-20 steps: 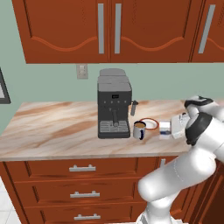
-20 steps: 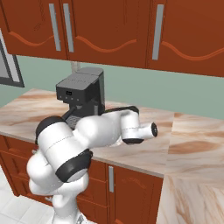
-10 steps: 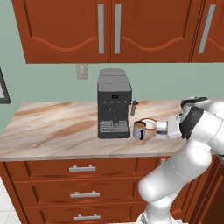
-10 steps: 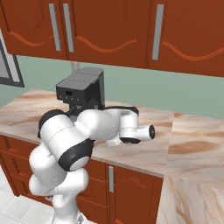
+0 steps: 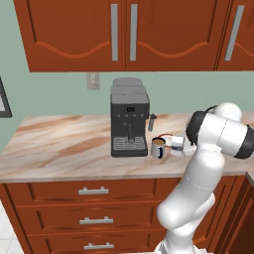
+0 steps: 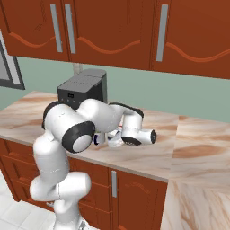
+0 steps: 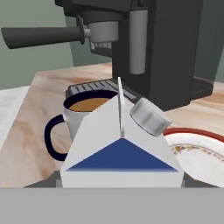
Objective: Take a sugar cube from the saucer and place it inside the coffee. Then, grab milk from the fridge and place it next to the coffee on the counter to sweeten the coffee.
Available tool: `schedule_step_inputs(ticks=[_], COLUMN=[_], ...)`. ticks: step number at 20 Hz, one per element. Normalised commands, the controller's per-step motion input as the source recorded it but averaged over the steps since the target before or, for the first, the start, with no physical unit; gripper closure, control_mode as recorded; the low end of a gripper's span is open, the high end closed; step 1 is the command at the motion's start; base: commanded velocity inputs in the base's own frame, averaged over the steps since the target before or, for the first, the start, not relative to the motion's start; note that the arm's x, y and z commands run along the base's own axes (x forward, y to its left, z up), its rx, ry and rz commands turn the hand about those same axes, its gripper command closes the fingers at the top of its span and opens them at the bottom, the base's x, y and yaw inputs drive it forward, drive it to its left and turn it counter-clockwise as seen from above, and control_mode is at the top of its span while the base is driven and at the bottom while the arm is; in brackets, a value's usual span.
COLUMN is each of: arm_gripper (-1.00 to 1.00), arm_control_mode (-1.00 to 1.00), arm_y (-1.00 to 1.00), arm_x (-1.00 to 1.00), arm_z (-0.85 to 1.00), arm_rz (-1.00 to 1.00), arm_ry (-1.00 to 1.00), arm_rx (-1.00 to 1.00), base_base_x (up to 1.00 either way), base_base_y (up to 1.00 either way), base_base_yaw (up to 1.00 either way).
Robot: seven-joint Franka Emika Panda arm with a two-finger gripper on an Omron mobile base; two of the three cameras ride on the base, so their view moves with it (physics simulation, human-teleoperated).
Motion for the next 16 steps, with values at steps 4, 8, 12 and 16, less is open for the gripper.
schedule_step_inputs(ticks=[4,8,12,16], arm_gripper=[1.0,1.0,1.0,-1.0], arm_control_mode=[-1.0,-1.0,-1.0,-1.0], arm_y=[0.0,0.0,0.0,0.0], arm_x=[0.0,0.0,0.17,0.21], arm_z=[-0.39,-0.34,-0.16,-0.15], arm_rz=[0.0,0.0,0.0,0.0], arm_ry=[0.01,0.01,0.0,0.0], arm_rx=[0.02,0.0,0.0,0.0], base_base_x=[0.0,0.0,0.0,0.0], base_base_y=[0.0,0.0,0.0,0.0], base_base_yaw=[0.0,0.0,0.0,0.0])
